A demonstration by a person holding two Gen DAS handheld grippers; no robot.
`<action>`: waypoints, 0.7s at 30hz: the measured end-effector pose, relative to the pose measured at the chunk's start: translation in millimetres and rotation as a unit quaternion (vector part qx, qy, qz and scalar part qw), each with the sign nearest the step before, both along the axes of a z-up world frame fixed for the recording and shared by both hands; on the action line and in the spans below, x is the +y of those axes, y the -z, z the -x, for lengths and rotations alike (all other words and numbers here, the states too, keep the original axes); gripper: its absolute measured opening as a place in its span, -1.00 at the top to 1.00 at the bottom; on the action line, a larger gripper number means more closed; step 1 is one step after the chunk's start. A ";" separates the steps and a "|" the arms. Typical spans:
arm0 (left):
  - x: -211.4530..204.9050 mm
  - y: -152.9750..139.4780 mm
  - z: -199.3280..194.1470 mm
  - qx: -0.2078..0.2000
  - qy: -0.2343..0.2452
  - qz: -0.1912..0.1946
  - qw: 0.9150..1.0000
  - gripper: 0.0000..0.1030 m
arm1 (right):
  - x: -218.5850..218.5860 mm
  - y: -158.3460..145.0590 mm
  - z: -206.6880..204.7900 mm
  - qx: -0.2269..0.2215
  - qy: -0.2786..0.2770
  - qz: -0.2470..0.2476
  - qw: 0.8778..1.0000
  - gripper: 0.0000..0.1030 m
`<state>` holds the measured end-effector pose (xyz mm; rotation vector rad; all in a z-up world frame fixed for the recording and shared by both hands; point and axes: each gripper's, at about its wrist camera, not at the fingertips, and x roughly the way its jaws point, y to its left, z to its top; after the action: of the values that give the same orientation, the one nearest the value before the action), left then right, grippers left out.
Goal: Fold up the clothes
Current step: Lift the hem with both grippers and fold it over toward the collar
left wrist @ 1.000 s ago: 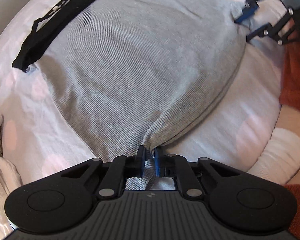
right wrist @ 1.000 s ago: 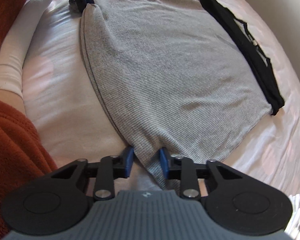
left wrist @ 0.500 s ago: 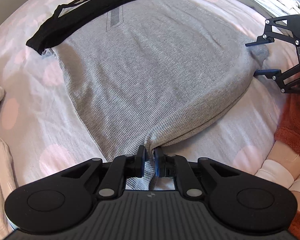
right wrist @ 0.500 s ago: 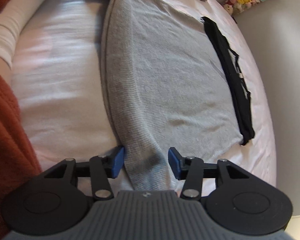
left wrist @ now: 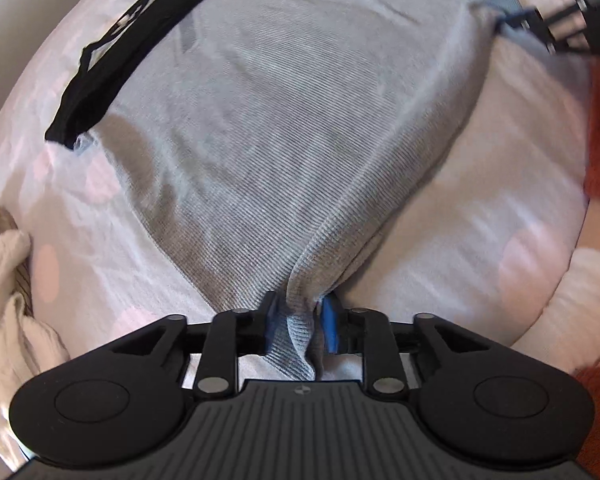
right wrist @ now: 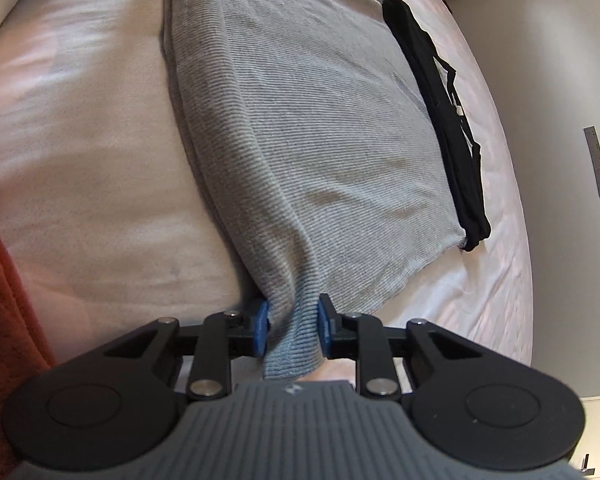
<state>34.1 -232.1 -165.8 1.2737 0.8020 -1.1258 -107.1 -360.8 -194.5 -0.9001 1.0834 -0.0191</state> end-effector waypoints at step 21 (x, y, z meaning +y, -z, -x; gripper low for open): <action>8.6 -45.4 0.3 -0.062 -0.020 0.054 0.996 0.92 | -15.2 -59.8 1.6 -0.091 0.056 -0.047 0.993 0.83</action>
<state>33.8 -223.5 -120.4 1.2194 0.6631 -1.0348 -108.7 -375.9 -134.7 -0.7364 0.9549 -0.1394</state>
